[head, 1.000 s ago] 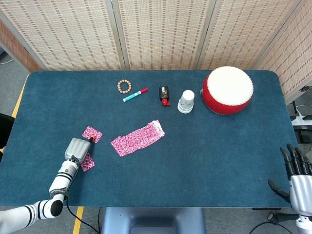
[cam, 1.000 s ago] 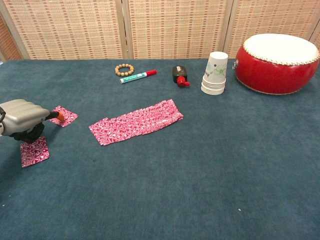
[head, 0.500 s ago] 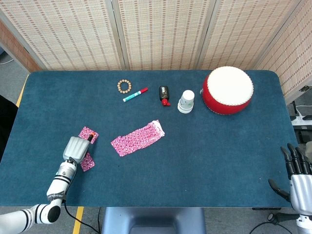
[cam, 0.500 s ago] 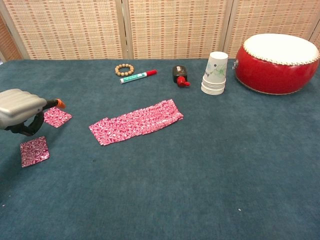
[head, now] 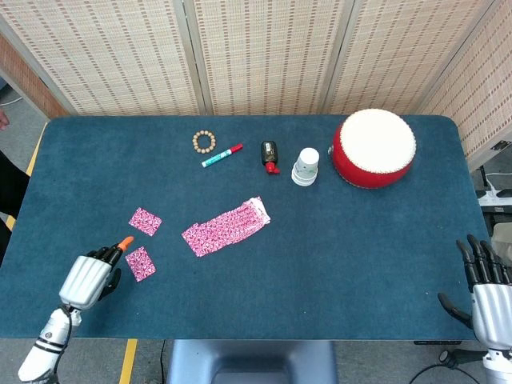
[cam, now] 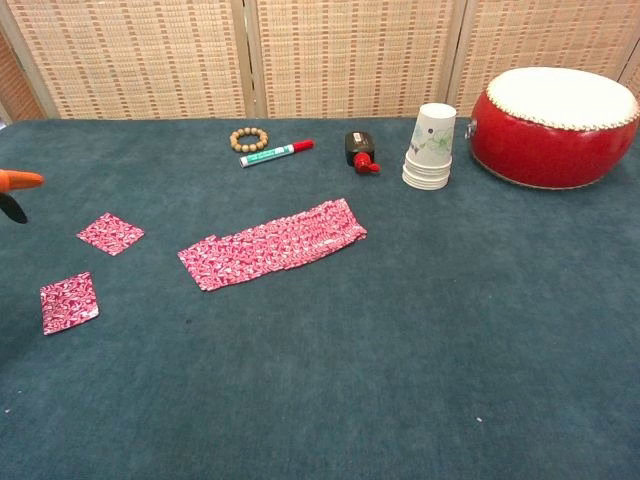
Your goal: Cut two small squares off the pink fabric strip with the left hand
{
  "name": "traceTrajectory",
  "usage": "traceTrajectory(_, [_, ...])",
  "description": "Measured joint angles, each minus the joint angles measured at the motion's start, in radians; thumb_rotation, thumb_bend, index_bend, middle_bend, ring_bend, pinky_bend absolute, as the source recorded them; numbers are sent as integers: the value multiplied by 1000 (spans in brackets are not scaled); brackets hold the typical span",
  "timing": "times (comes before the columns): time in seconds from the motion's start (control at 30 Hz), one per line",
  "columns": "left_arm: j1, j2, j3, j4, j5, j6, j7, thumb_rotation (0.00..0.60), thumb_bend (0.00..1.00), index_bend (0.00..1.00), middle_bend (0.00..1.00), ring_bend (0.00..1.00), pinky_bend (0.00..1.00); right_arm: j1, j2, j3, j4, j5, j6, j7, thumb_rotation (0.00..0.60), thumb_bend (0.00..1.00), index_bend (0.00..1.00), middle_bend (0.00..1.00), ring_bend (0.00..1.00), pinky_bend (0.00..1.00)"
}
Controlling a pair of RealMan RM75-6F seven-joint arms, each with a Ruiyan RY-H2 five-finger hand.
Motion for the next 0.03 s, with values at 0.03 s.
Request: traceTrajectory(0.03, [8,10,-1,-2,2,8,-8,600,589,45,246,350,539,1,0,1,-1,3,-2,-1,600,74,0,0,0,156])
